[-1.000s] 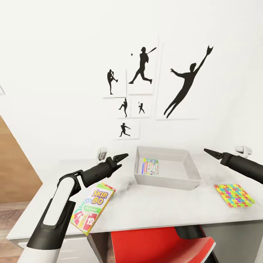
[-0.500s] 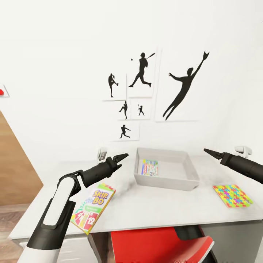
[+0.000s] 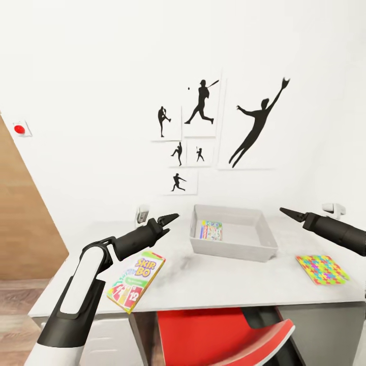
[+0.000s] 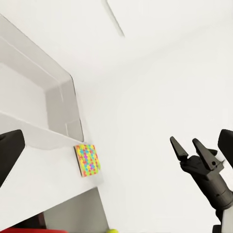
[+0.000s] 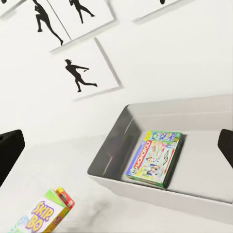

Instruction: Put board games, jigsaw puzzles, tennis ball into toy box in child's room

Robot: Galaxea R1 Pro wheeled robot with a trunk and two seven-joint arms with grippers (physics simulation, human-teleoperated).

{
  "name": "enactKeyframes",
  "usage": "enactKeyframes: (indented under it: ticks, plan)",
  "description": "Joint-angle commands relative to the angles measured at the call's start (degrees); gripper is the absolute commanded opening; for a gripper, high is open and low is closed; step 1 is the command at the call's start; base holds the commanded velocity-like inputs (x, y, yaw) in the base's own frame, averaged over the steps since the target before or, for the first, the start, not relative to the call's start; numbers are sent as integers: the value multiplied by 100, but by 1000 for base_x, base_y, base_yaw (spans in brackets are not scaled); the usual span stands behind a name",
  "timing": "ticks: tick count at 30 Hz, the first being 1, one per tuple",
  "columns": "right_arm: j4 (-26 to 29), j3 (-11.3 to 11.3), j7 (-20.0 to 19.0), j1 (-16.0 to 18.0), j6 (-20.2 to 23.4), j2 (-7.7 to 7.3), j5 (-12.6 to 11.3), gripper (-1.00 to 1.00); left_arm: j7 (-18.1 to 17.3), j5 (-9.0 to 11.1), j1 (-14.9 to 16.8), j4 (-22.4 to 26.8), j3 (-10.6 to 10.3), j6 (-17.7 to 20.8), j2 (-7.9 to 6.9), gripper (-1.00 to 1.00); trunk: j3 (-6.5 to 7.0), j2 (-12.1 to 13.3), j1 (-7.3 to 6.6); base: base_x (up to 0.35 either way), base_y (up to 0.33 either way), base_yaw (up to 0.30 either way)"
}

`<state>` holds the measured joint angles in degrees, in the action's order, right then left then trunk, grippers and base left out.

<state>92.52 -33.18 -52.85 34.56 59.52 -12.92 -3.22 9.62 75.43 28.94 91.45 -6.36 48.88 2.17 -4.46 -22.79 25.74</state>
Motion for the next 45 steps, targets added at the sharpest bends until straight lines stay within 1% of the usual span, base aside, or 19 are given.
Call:
enactKeyframes:
  ticks: [1,4,19,45]
  plan:
    - [2,19,7,6,48,7,-28,100,57,60,7,2,2,17,3,100,-9,-13,4,-3,0,221]
    - [-3,92,16,7,48,64,-14,100,57,60,7,2,3,17,3,100,3,-13,4,-2,0,239]
    - [-2,123,27,7,48,93,-4,100,52,64,7,3,3,17,3,100,68,-13,4,-24,16,260]
    - [-3,127,29,7,48,98,-3,100,-17,70,7,8,3,25,3,100,182,-13,4,-219,186,266]
